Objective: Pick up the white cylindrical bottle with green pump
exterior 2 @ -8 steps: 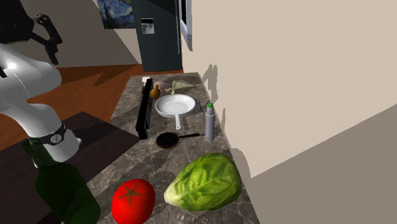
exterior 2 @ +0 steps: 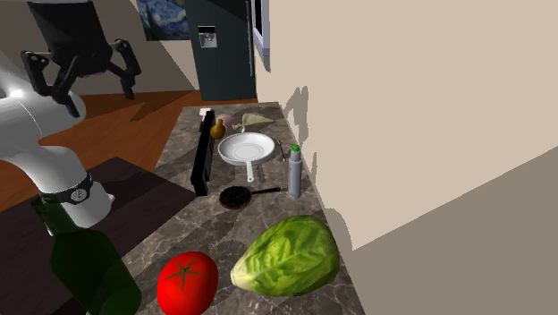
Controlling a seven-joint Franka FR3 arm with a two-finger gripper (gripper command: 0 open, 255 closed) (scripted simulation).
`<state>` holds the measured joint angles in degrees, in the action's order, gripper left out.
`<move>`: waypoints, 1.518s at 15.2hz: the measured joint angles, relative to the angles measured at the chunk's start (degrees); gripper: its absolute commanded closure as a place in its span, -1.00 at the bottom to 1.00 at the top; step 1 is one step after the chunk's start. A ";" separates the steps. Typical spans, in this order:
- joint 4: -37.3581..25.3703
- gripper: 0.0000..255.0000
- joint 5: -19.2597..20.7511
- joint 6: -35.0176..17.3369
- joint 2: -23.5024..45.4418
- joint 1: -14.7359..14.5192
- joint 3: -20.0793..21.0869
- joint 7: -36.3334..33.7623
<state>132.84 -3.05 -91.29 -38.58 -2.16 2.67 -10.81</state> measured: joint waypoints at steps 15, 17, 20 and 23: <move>-5.95 -1.00 -4.38 -16.10 21.78 -3.82 14.05 -17.58; -8.22 -1.00 -3.97 -17.40 25.29 -4.39 15.89 -20.46; -11.66 -1.00 -2.57 -19.80 31.32 -5.06 18.07 -24.36; -16.05 -1.00 -0.40 -21.61 37.84 -5.99 19.77 -28.38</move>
<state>116.79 -3.44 -112.90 -0.74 -8.15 22.44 -39.19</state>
